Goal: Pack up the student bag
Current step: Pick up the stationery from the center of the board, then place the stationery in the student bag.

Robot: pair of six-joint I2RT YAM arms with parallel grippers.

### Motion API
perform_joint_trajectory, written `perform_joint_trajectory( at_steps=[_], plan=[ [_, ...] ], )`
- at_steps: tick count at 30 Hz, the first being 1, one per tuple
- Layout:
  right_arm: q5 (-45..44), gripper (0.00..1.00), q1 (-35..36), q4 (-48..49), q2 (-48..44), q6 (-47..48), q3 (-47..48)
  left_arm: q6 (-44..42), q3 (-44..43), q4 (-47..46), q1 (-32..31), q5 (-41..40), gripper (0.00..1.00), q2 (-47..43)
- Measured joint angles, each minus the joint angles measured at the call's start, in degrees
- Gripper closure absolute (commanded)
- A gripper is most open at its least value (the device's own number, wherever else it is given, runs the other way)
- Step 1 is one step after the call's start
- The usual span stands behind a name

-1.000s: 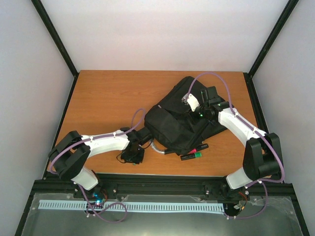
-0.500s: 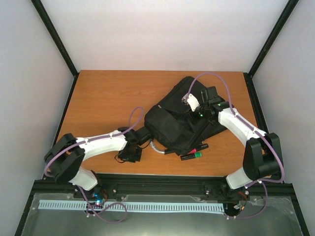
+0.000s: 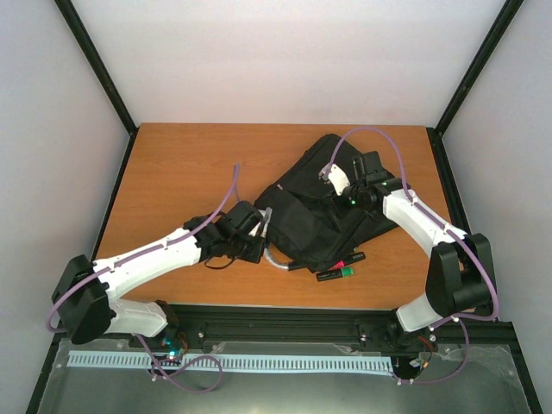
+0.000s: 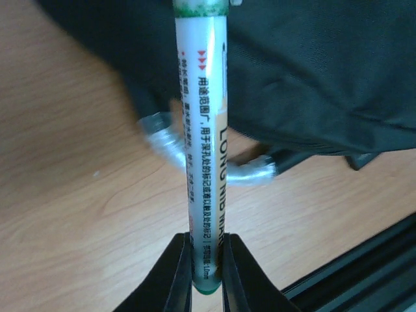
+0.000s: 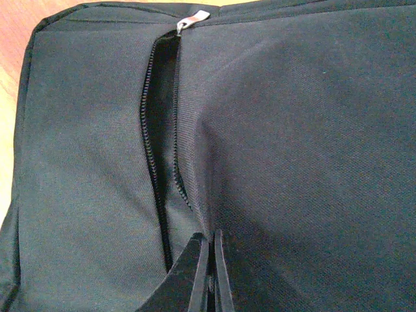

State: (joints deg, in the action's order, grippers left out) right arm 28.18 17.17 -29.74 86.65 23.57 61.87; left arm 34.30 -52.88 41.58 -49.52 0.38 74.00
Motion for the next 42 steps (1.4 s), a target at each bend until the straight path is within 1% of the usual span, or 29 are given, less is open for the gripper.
perform_joint_trajectory(
  at_steps=[4, 8, 15, 20, 24, 29, 30, 32, 34, 36, 40, 42],
  plan=[
    [0.2, 0.97, -0.1, 0.0, 0.0, 0.0, 0.0, -5.4, -0.2, -5.2, 0.0, 2.9, 0.99, 1.7],
    [0.4, 0.97, -0.2, 0.0, 0.0, 0.0, 0.0, -8.7, -1.7, -8.6, 0.0, 5.5, 0.99, 5.3],
    [0.4, 0.97, -0.2, 0.0, -0.5, 0.0, 0.0, -10.2, -5.1, -16.8, 0.0, 14.9, 0.99, 13.2],
    [0.3, 0.97, -0.2, 0.0, -0.8, 0.0, 0.0, -10.8, -9.4, -18.0, 0.0, 17.6, 0.99, 19.5],
    [0.3, 0.97, -0.3, 0.0, -0.9, 0.0, 0.0, -11.4, -14.4, -18.3, 0.0, 18.6, 0.99, 25.6],
    [0.5, 0.97, -0.5, 0.0, -1.3, 0.0, 0.0, -11.6, -17.4, -17.4, 0.0, 18.9, 0.98, 29.6],
    [0.5, 0.97, -0.6, 0.0, -1.3, 0.0, 0.0, -11.6, -17.7, -17.2, 0.0, 18.8, 0.97, 29.9],
    [0.7, 0.97, -0.7, 0.0, -1.3, 0.0, 0.0, -11.6, -18.1, -16.8, 0.0, 17.9, 0.91, 30.0],
    [0.8, 0.97, -0.7, 0.0, -1.3, 0.0, 0.0, -11.8, -18.7, -15.8, 0.0, 16.9, 0.89, 30.0],
    [0.9, 0.97, -0.7, 0.0, -1.3, 0.0, 0.0, -11.9, -19.3, -15.0, 0.0, 15.8, 0.9, 30.0],
    [0.9, 0.97, -0.8, 0.0, -1.3, 0.0, 0.0, -12.2, -20.2, -13.6, 0.0, 14.1, 0.98, 30.0],
    [0.9, 0.97, -0.8, 0.1, -1.3, 0.0, 0.0, -12.3, -21.1, -12.1, 0.0, 13.6, 0.99, 30.1]
  ],
)
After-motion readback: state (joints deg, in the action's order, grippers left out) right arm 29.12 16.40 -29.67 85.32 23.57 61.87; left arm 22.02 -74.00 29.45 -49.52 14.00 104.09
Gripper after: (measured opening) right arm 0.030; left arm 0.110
